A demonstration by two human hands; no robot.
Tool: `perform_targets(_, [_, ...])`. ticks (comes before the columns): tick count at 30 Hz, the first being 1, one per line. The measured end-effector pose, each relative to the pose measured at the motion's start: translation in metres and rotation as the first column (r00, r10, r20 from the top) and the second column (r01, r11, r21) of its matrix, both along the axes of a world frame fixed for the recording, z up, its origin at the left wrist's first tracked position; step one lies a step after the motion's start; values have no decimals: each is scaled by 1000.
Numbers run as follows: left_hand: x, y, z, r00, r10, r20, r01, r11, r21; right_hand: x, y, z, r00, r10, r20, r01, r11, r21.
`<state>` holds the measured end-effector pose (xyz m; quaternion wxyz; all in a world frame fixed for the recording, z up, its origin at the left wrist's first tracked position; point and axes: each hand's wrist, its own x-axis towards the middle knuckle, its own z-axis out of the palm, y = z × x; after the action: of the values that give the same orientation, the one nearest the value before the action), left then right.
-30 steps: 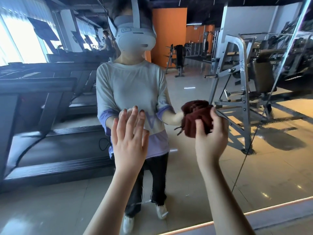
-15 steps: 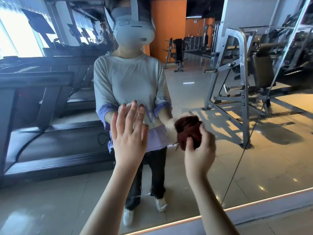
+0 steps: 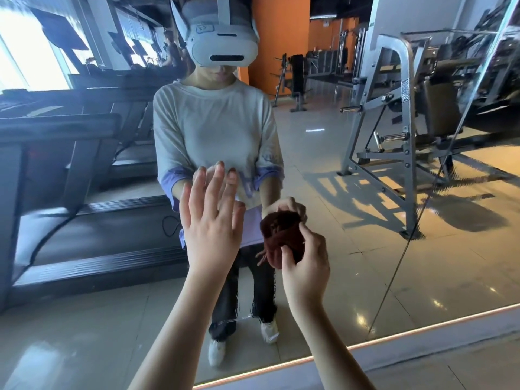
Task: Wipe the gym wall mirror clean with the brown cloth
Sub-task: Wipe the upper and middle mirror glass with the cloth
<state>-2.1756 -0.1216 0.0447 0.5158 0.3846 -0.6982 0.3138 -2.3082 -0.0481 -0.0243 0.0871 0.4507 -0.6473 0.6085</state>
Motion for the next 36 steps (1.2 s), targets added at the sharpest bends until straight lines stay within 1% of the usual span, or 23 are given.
perform_targets(2, [1, 0, -1, 1000, 3, 2, -3, 1000, -2, -13, -3, 12, 1000, -18, 10, 18, 998, -63])
perform_targets(4, [1, -1, 0, 1000, 4, 5, -4, 1000, -4, -31, -5, 22, 990, -92, 105, 106, 985, -135])
perform_targets(6, [0, 0, 0, 1000, 3, 3, -3, 1000, -4, -36, -4, 23, 978, -146, 150, 167, 975, -143])
perform_targets(8, [-2, 1, 0, 1000, 3, -3, -3, 1000, -5, -26, -3, 18, 986, -134, 103, 145, 984, -108])
perform_targets(10, [-2, 1, 0, 1000, 6, -7, -6, 1000, -5, -17, -3, 17, 998, -64, 18, 65, 994, -90])
perform_targets(12, [-2, 1, 0, 1000, 14, -7, -14, 1000, -8, -24, -5, 29, 998, -26, -63, 18, 993, -120])
perform_targets(13, [-2, 1, 1, 1000, 19, -6, -19, 1000, -12, -31, -6, 38, 997, -37, -73, 25, 988, -154])
perform_targets(14, [-2, 1, 1, 1000, 24, -6, -24, 1000, -17, -40, -7, 48, 997, -55, -49, 45, 981, -187])
perform_targets(15, [-3, 1, 2, 1000, 29, -7, -29, 999, -20, -51, -7, 58, 997, -71, 14, 72, 974, -213])
perform_targets(17, [-3, 3, 2, 999, 37, -13, -37, 999, -14, -67, -7, 71, 978, -86, 191, 132, 961, -244])
perform_targets(18, [-4, 4, 3, 999, 41, -18, -41, 999, -5, -69, -6, 73, 968, -92, 235, 152, 956, -251])
perform_targets(19, [-5, 5, 3, 999, 47, -22, -47, 999, 3, -66, -6, 72, 969, -102, 227, 158, 957, -243])
perform_targets(21, [-8, 7, 5, 998, 52, -40, -52, 999, 5, -53, -6, 64, 990, -90, 106, 111, 971, -212])
perform_targets(23, [-11, 9, 8, 997, 47, -68, -46, 999, 10, -46, -7, 65, 999, -38, -32, 30, 976, -215])
perform_targets(25, [-15, 12, 10, 994, 40, -103, -37, 999, 29, -55, -10, 82, 995, -19, -97, -6, 968, -249])
perform_targets(27, [-20, 15, 14, 993, 33, -115, -29, 999, 39, -72, -13, 106, 994, -48, -95, 17, 954, -300])
perform_targets(30, [-35, 19, 23, 997, -3, -79, 7, 999, 50, -88, -13, 130, 994, -103, -34, 85, 935, -346])
perform_targets(31, [-41, 18, 25, 998, -17, -63, 20, 999, 50, -89, -13, 131, 990, -127, -60, 98, 932, -350])
perform_targets(32, [-48, 17, 25, 998, -23, -51, 26, 999, 48, -87, -13, 130, 981, -149, -127, 95, 930, -356])
perform_targets(34, [-58, 14, 23, 999, -6, -48, 8, 999, 41, -86, -15, 127, 934, -179, -309, 54, 926, -374])
perform_targets(35, [-61, 12, 21, 999, 12, -53, -10, 999, 35, -90, -17, 128, 909, -187, -373, 35, 925, -378])
perform_targets(36, [-62, 10, 20, 998, 29, -55, -27, 999, 30, -96, -18, 131, 894, -197, -402, 31, 923, -383])
